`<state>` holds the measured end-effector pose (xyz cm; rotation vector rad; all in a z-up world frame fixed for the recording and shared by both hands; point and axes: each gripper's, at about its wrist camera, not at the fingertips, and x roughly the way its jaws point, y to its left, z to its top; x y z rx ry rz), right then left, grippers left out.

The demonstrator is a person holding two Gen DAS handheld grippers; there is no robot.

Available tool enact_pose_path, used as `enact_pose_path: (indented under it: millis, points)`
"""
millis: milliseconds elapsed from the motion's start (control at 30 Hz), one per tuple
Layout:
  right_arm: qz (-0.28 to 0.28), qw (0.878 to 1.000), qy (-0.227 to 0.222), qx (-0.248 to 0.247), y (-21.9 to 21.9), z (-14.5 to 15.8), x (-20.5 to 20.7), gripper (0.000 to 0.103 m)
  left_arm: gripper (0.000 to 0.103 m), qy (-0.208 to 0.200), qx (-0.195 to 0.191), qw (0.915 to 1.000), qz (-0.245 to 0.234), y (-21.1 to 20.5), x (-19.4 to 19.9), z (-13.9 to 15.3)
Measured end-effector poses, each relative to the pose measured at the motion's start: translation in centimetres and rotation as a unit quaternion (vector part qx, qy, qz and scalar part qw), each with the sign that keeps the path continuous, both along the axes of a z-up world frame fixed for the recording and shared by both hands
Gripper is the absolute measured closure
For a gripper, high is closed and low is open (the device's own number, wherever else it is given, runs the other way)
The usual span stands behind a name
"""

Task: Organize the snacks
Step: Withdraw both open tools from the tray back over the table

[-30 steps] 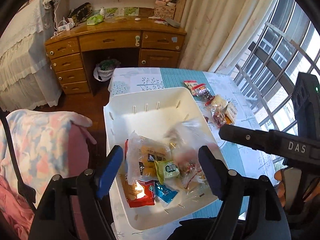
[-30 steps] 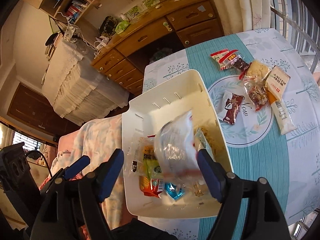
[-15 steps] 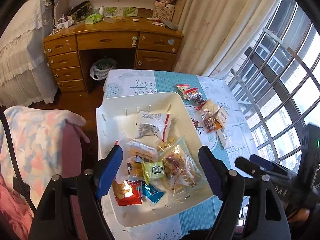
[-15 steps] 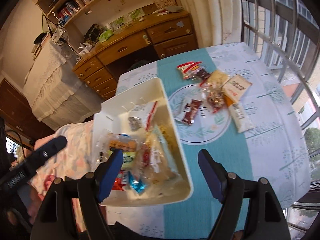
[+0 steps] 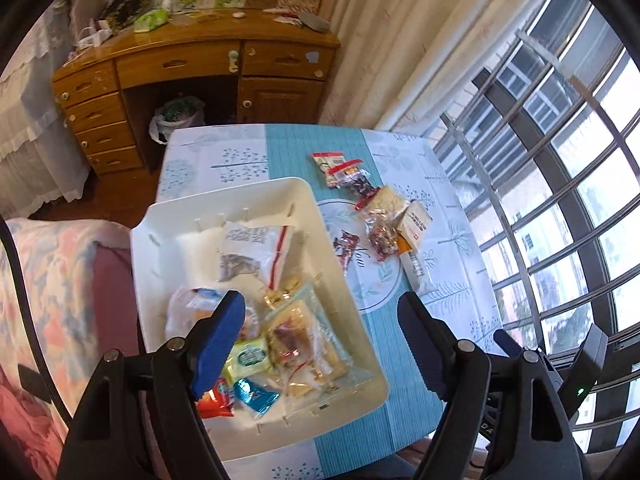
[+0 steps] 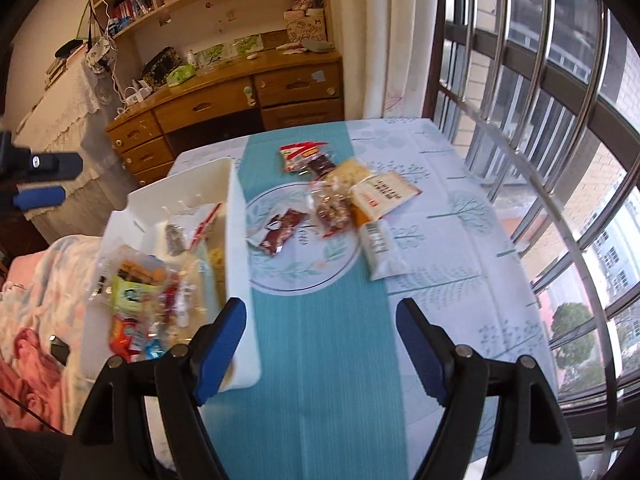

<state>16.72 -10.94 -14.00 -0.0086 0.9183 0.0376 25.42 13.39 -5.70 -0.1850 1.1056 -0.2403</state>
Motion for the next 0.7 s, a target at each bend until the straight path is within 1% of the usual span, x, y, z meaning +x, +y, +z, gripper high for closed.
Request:
enact_pose_path:
  millis: [33, 67, 200, 367, 500, 600, 700]
  points:
    - [-0.001, 1.0, -0.003, -0.005, -0.2, -0.1, 0.1, 0.025, 0.019, 0.004, 0.003, 1.0, -0.006, -0.8, 0.5, 0.0]
    - [-0.001, 1.0, -0.006, -0.012, -0.6, -0.3, 0.3, 0.025, 0.018, 0.006, 0.005, 0.9999, -0.011, -1.4, 1.0, -0.1]
    - [0.005, 0.999, -0.022, -0.033, -1.9, -1.2, 1.1, 0.025, 0.018, 0.022, 0.009, 0.9992, -0.031, -4.4, 2.9, -0.7]
    - [0.019, 0.998, -0.037, -0.055, -3.1, -2.7, 2.7, 0.025, 0.017, 0.053, 0.025, 0.9962, -0.065, -8.8, 5.7, -2.4]
    - [0.032, 0.997, -0.042, -0.052, -3.9, -3.8, 4.3, 0.025, 0.017, 0.073, 0.038, 0.9925, -0.09, -12.2, 8.2, -3.9]
    - [0.048, 0.997, -0.05, -0.044, -4.5, -4.7, 5.4, 0.025, 0.017, 0.094, 0.049, 0.9893, -0.1, -14.4, 10.2, -5.6]
    - [0.062, 0.996, -0.045, -0.039, -5.0, -6.1, 6.6, 0.025, 0.017, 0.12, 0.061, 0.9847, -0.111, -16.6, 11.9, -7.9]
